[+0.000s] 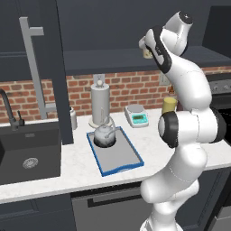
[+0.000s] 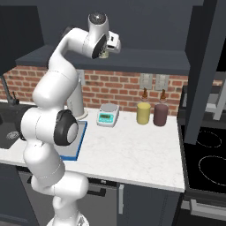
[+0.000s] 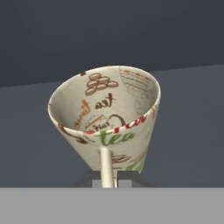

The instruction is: Pick the kettle from the counter and place it on the tray. Then pick the mug from the cabinet and place it on the tray. Then close the cabinet doors.

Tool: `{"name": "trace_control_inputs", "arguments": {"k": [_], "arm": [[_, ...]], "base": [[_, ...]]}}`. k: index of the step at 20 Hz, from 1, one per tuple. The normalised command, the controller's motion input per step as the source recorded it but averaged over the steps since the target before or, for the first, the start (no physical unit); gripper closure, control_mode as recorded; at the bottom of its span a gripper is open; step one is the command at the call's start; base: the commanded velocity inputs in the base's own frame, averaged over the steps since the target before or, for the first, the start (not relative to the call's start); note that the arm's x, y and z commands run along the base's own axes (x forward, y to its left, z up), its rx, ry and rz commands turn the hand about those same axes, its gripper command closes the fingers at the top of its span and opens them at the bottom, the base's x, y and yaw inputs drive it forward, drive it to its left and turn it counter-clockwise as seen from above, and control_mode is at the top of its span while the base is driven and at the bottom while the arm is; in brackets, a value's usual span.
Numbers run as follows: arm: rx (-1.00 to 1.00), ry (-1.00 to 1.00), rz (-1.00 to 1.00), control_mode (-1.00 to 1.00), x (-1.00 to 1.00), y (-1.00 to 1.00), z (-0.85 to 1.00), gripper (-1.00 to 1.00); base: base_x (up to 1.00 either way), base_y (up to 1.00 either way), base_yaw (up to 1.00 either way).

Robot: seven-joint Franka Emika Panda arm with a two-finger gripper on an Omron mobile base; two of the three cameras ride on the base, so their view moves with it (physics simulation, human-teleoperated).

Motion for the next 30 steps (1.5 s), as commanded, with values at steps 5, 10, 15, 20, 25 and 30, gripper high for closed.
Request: {"name": "trace_control_inputs", "arguments": {"k": [5,10,15,20,25,30], "arm": [[0.0,0.0,0.0,-1.0,0.0,0.0,0.0,1.0],[0.0,-0.02,0.01,-1.0,-0.62,0.0,0.0,1.0],[0.0,-0.14,0.05,-1.0,-1.0,0.0,0.0,1.0],[0.01,-0.21,0.09,-1.0,-1.0,0.0,0.0,1.0],[0.01,-0.11,0.23,-1.0,-1.0,0.01,0.1,1.0],[0.0,0.01,0.46,-1.0,-0.94,0.17,0.23,1.0]], "base": [[0.0,0.0,0.0],[0.0,0.0,0.0],[0.0,0.0,0.0],[0.0,0.0,0.0],[0.0,0.0,0.0],[0.0,0.0,0.0]]}}
